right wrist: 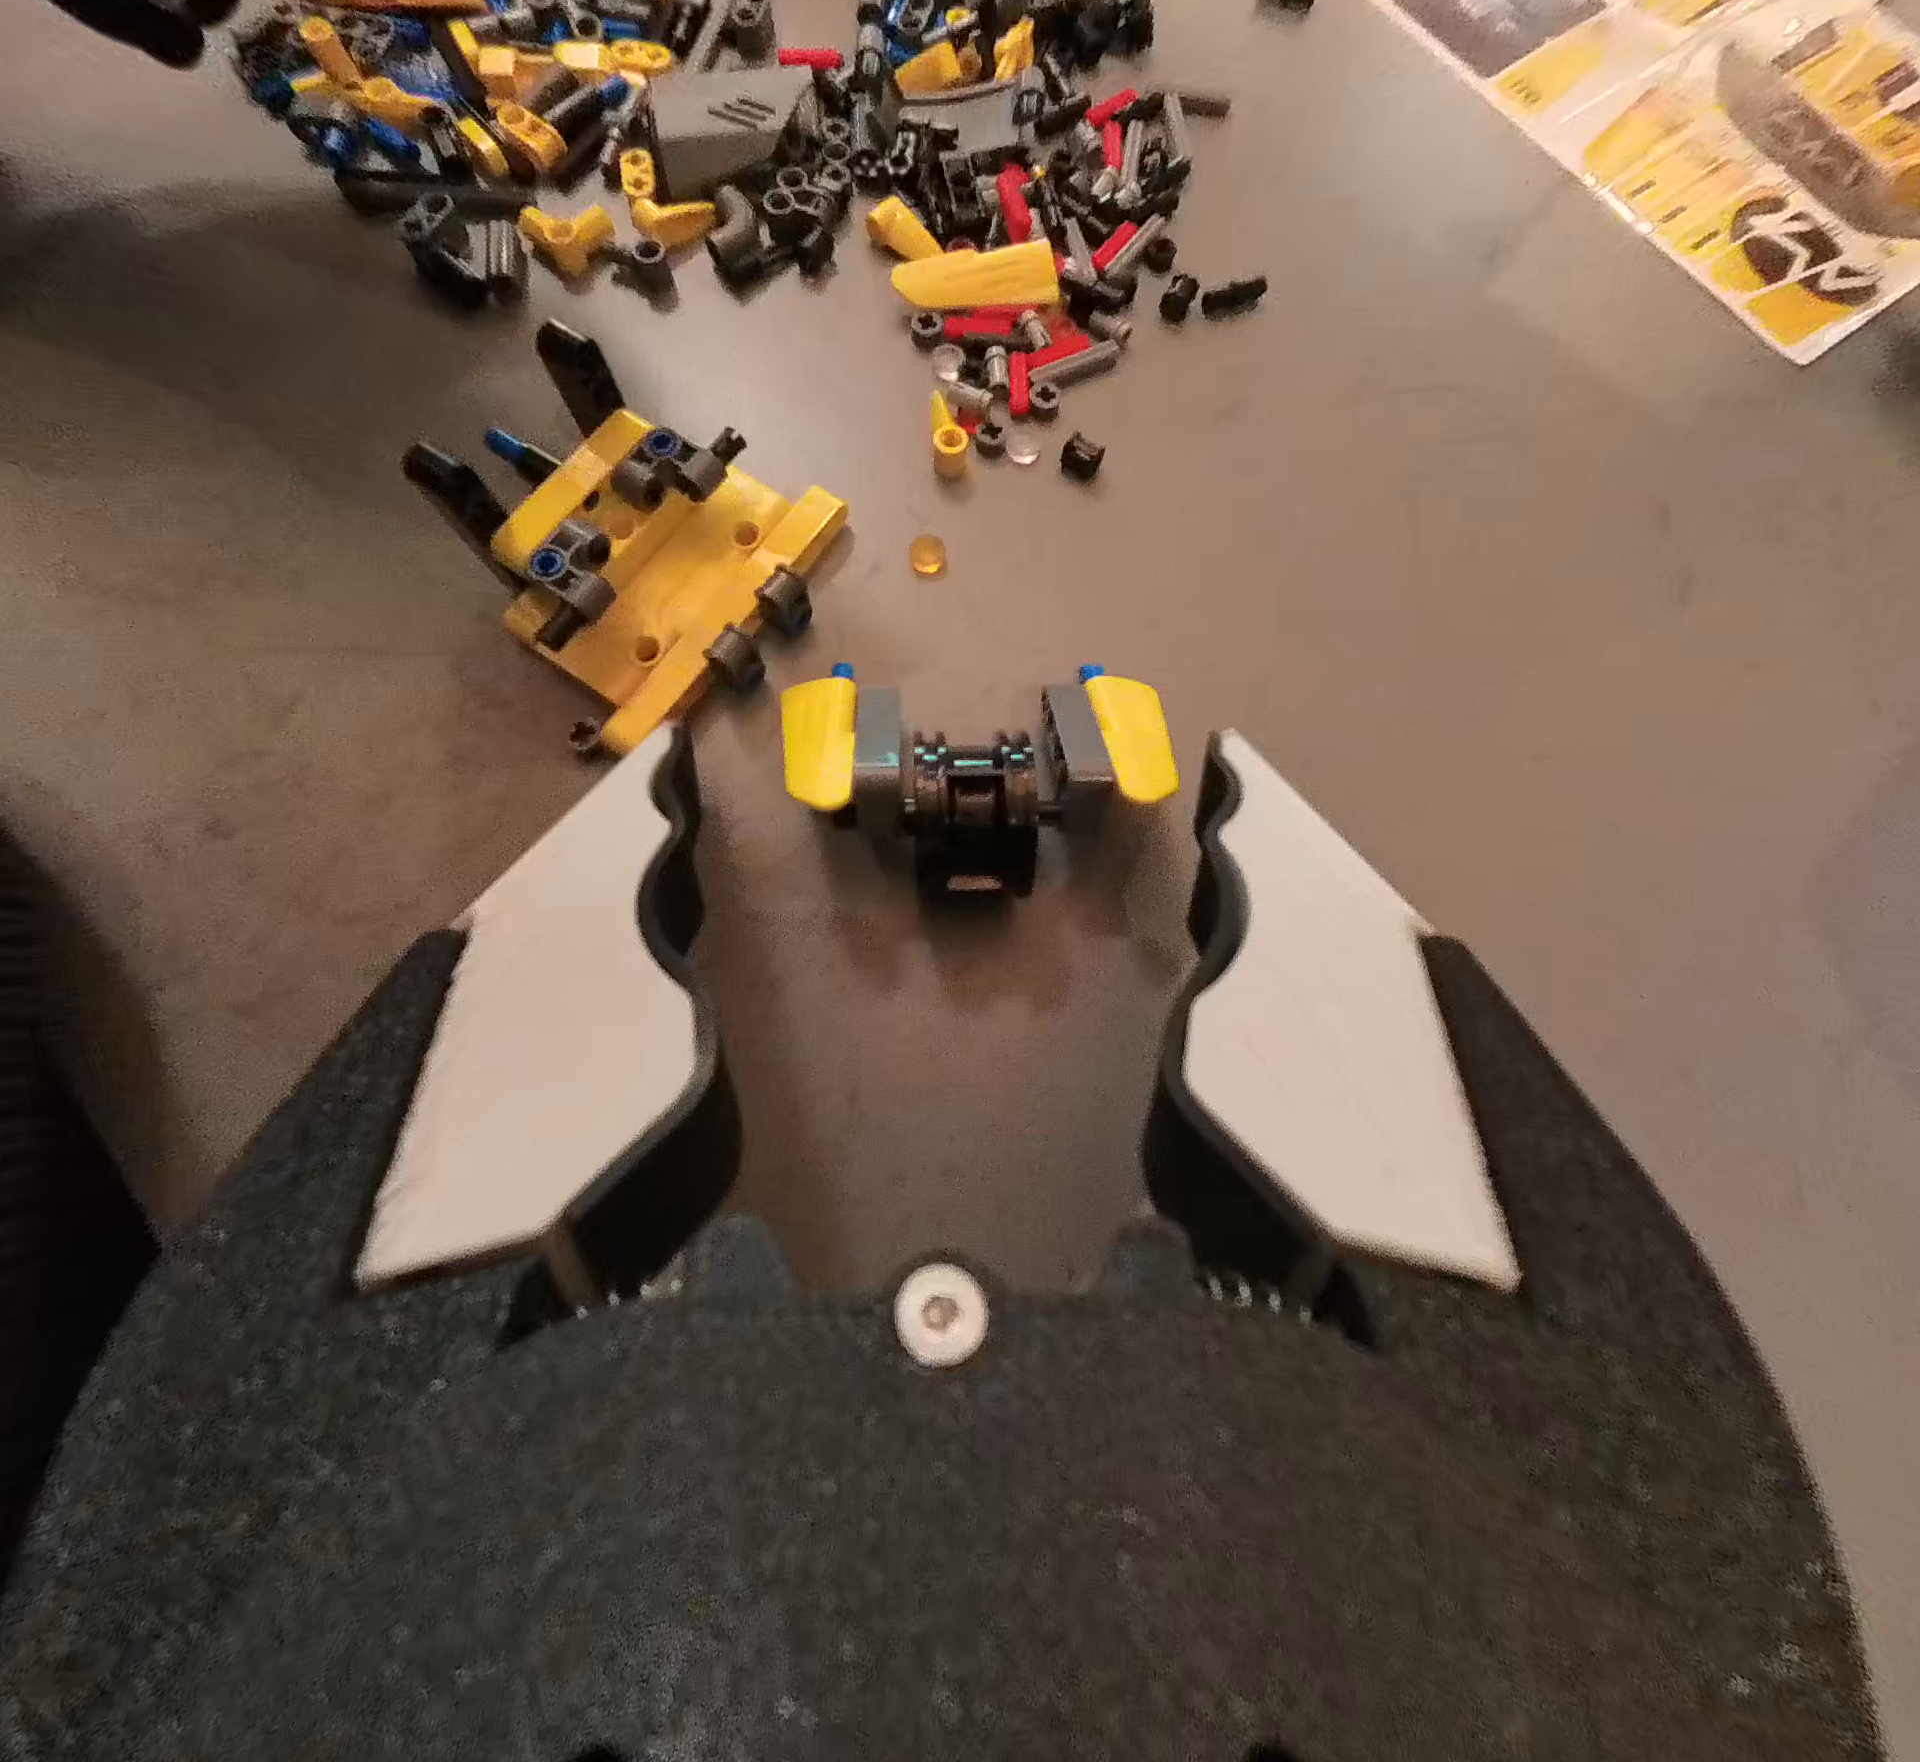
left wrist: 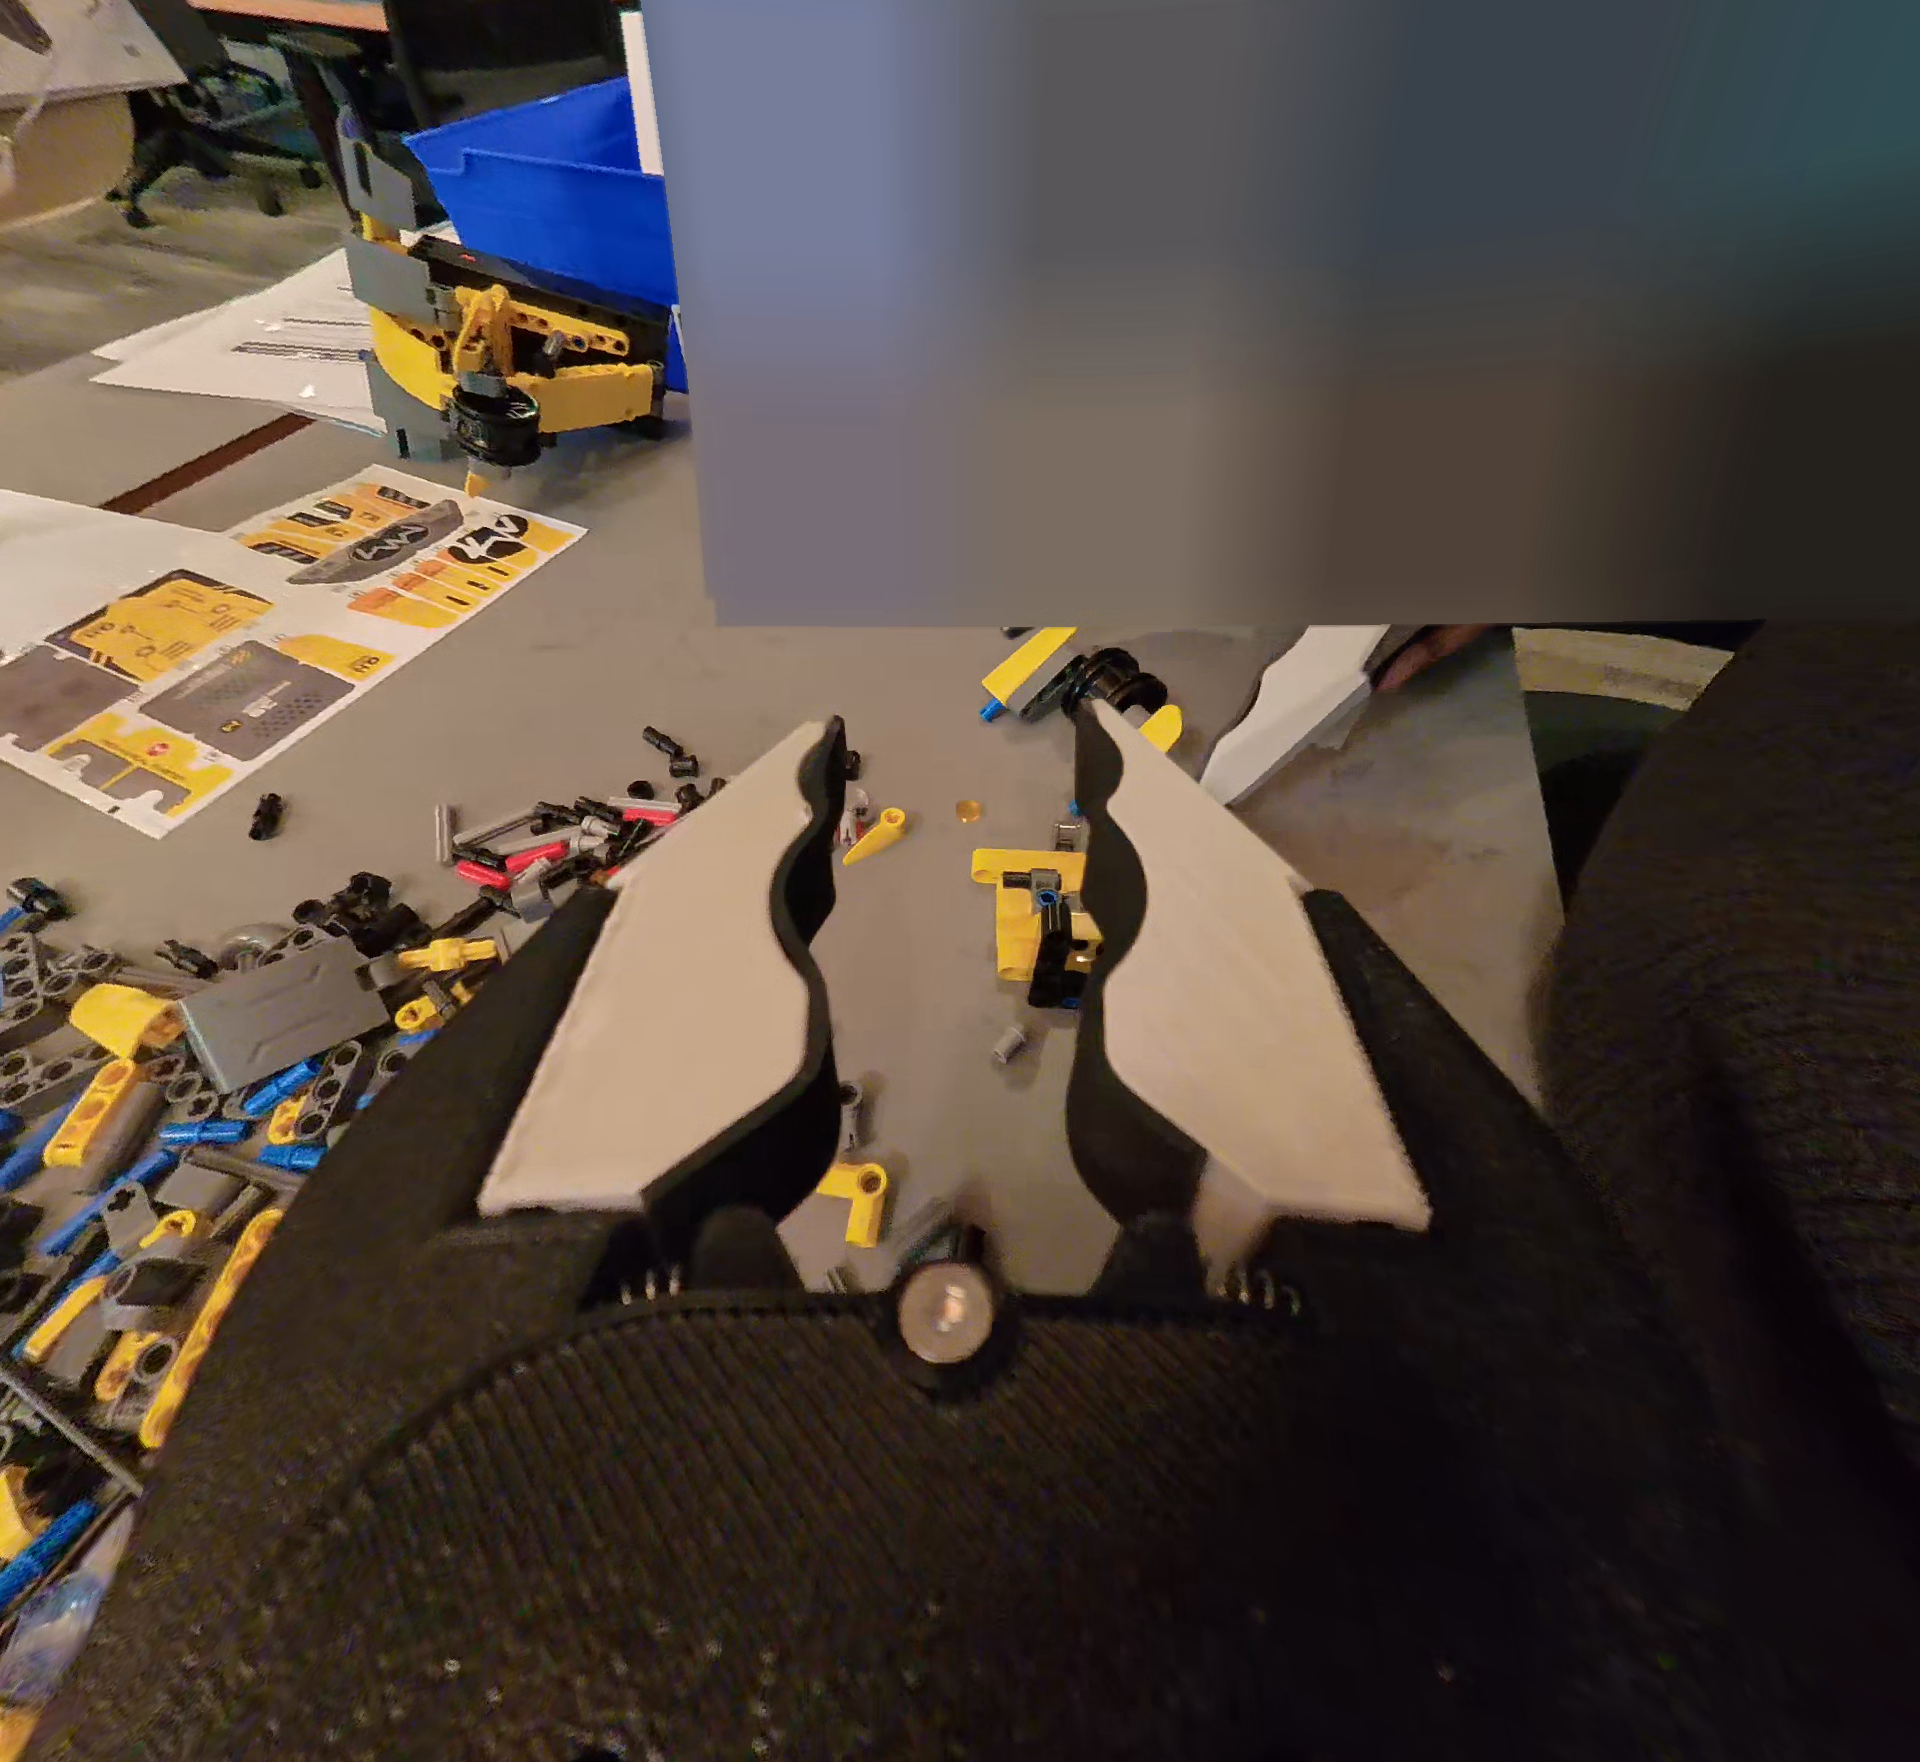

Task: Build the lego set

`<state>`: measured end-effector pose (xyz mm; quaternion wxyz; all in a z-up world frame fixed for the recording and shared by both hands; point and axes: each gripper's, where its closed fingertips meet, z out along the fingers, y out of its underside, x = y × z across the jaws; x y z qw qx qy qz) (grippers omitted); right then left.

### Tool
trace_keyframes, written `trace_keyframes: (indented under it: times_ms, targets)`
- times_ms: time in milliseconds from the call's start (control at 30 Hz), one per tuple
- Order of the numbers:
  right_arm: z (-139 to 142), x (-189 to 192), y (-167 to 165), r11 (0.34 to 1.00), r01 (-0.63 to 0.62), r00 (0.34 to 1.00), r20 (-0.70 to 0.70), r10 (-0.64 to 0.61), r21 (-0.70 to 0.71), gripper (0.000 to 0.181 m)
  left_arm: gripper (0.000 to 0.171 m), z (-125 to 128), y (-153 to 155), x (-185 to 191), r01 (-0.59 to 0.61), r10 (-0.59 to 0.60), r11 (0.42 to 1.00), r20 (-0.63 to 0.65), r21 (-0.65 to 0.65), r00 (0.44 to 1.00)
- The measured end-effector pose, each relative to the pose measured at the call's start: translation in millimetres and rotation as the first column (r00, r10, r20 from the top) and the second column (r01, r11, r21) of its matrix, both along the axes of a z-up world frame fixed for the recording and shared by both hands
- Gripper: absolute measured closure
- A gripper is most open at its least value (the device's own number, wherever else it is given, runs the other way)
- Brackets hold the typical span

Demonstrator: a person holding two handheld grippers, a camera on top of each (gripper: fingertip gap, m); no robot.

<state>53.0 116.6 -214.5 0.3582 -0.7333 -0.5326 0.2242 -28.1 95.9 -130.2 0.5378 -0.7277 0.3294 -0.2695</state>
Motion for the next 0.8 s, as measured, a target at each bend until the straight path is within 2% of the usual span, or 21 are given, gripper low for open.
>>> trace_keyframes:
  times_ms: [433, 533, 800]
  targets:
    - [-6.9, -6.6, 4.2, 0.998, -0.031, 0.999, 0.026, 0.032, -0.051, 0.099, 0.131, -10.0, 3.1, 1.1, -0.010, 0.010, 1.000, -0.056, -0.007, 0.998]
    - [-7.2, -6.7, 4.3, 0.998, -0.033, 0.999, 0.025, 0.035, -0.057, 0.107, 0.131, -10.0, 3.3, 1.0, -0.011, 0.010, 1.000, -0.056, -0.007, 0.998]
    - [-7.2, -7.0, 4.1, 0.997, -0.047, 0.999, 0.024, 0.048, -0.057, 0.108, 0.131, -10.1, 3.2, 0.4, -0.013, 0.013, 1.000, -0.057, -0.006, 0.998]
